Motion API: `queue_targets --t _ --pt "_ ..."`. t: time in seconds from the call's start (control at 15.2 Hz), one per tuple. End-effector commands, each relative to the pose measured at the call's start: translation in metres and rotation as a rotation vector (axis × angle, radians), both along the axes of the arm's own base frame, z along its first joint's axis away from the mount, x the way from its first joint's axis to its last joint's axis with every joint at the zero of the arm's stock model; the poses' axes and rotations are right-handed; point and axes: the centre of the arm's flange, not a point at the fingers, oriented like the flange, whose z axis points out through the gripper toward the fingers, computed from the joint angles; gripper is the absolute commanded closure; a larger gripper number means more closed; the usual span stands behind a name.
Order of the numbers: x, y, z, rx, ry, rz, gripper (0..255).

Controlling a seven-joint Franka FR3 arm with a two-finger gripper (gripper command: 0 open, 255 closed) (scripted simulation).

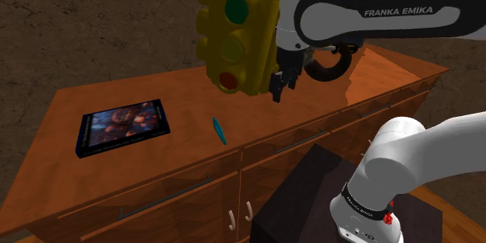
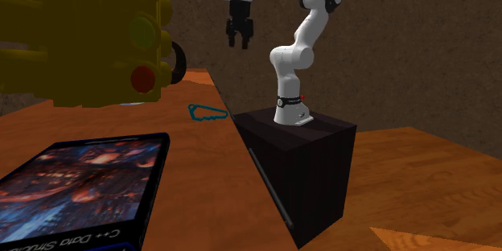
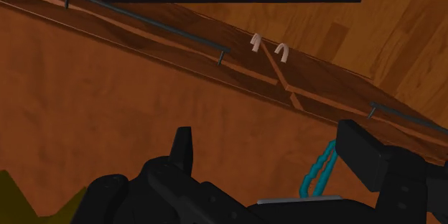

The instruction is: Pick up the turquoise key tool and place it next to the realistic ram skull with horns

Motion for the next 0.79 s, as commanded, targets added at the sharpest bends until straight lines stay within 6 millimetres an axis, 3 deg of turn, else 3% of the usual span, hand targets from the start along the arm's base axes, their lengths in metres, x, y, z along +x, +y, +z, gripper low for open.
queue_targets --t 0.0,0.73 --pt "0.01 0.013 -0.02 0.008 -0.023 -0.037 0" --pt "0.084 0.075 -0.115 0.047 -0.132 -0.227 0"
